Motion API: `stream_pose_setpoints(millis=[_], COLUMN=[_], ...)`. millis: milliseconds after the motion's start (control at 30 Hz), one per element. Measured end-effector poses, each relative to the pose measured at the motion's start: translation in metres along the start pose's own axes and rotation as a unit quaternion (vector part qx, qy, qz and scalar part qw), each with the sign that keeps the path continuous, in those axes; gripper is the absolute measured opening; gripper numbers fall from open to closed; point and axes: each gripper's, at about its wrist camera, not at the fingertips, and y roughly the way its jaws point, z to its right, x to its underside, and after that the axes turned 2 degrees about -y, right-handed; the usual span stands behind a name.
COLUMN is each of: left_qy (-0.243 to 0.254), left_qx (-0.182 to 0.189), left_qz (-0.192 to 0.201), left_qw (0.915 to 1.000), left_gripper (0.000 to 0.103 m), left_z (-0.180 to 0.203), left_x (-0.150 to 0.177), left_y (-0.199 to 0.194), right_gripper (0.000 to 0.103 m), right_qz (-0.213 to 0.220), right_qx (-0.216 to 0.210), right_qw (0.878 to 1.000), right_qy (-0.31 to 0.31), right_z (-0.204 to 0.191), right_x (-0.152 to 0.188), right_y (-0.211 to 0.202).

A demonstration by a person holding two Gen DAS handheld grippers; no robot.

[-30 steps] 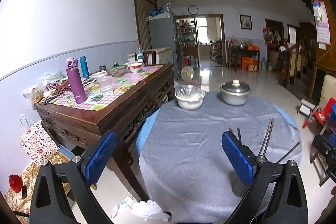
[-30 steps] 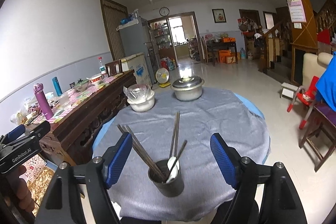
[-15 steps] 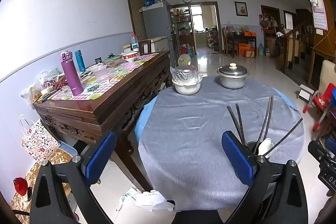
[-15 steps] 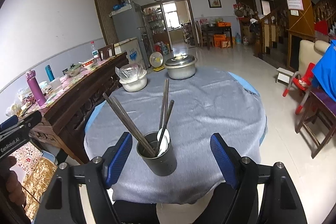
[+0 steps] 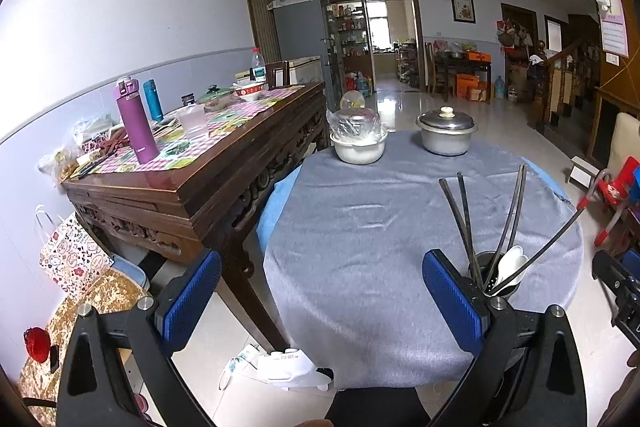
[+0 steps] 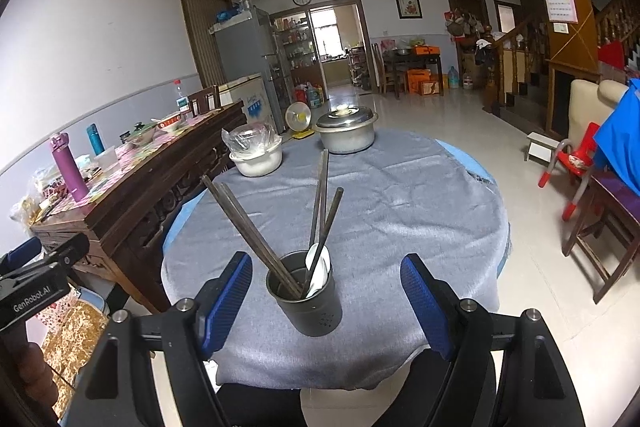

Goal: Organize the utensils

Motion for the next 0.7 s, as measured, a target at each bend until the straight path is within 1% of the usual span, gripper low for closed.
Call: stream_pose_setpoints(millis=[700], left_qy=[0.002], left_qx=[0.007], left_qz=[-0.004], left_qw=[1.0], left_gripper=[0.1], left_z=[-0.002], left_x=[0.006], left_y=[0.001], right_gripper=[0.08], right_qz=[0.003], right_qx=[0.002], right_qw=[1.0], right_qy=[-0.01], right_z=[-0.011], right_x=[0.002], right_y=[-0.001])
